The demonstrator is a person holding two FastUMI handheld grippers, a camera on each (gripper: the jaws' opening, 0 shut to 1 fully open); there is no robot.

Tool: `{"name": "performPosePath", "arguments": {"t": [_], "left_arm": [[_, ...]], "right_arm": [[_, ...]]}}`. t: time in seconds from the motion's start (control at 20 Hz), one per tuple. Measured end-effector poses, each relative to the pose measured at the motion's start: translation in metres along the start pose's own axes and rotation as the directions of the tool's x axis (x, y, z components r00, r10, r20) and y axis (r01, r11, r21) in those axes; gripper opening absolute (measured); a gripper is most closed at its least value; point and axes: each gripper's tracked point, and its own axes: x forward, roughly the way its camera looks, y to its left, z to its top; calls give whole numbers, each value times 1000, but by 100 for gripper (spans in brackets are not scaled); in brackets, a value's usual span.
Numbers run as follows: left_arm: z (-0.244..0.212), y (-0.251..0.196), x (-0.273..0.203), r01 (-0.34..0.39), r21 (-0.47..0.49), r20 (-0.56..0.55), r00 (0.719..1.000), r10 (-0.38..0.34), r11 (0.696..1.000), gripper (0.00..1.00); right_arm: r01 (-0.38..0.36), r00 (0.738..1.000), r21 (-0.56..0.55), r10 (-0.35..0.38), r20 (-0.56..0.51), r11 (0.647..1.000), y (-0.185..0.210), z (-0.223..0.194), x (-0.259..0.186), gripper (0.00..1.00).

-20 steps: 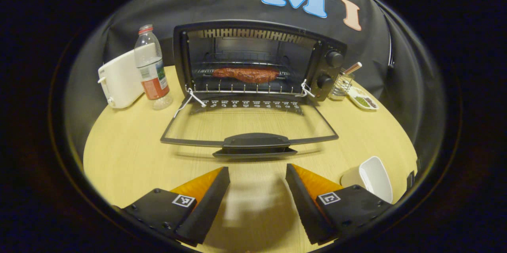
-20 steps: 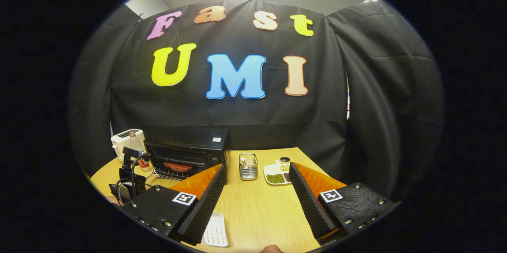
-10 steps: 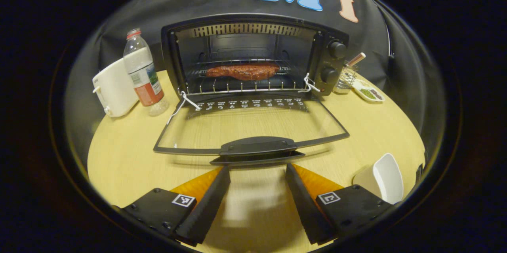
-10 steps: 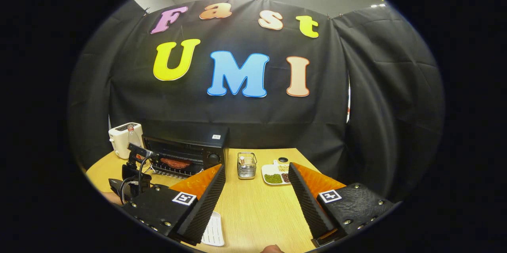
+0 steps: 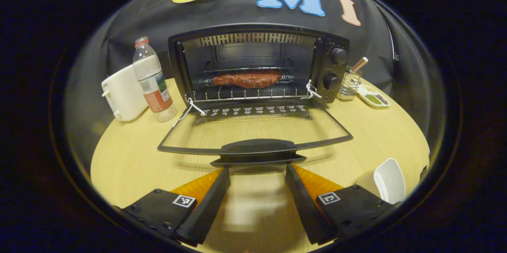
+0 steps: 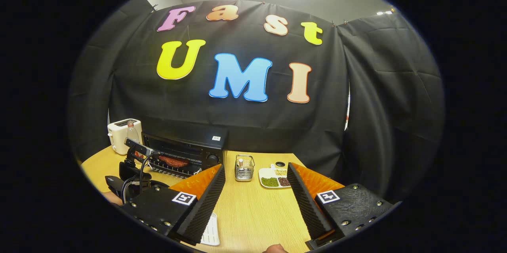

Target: Open the electric oven with the left hand, put the food in, and close the electric oven.

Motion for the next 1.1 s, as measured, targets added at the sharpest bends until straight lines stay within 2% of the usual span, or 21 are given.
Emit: {"name": "performPosePath", "arguments": {"t": [0.25, 0.3, 0.45, 0.5, 0.6, 0.7, 0.75, 0.8, 1.1], "left_arm": [[11, 0, -13, -6, -7, 47, 999, 6, 1000, 96], [13, 0, -15, -6, -6, 50, 999, 6, 1000, 100], [21, 0, -20, -9, -19, 75, 997, 10, 1000, 100], [24, 0, -22, -12, -14, 87, 996, 13, 1000, 96], [29, 0, -26, -15, 9, 115, 993, 14, 1000, 100], [36, 1, -31, -17, 44, 145, 989, 10, 999, 96], [38, 1, -32, -18, 54, 160, 987, 9, 998, 100], [41, 2, -34, -18, 58, 170, 985, 8, 998, 96], [64, 3, -42, -18, 56, 238, 971, 4, 998, 96]], "right_arm": [[-3, 1000, 26, 4, -10, 1000, -2, -6, -1, 95], [-6, 1000, 29, 6, -12, 1000, -2, -7, -1, 95], [-12, 1000, 41, 13, -16, 999, -2, -9, -1, 95], [-14, 1000, 44, 15, -19, 999, -2, -10, 1, 95], [-18, 1000, 49, 19, -21, 999, -1, -9, 2, 95], [-24, 999, 49, 25, -23, 998, 1, -10, 5, 95], [-29, 999, 47, 30, -26, 998, 2, -10, 6, 95], [-32, 999, 44, 33, -27, 999, 5, -11, 8, 95], [-48, 998, 16, 49, -40, 999, 16, -14, 13, 95]]}}
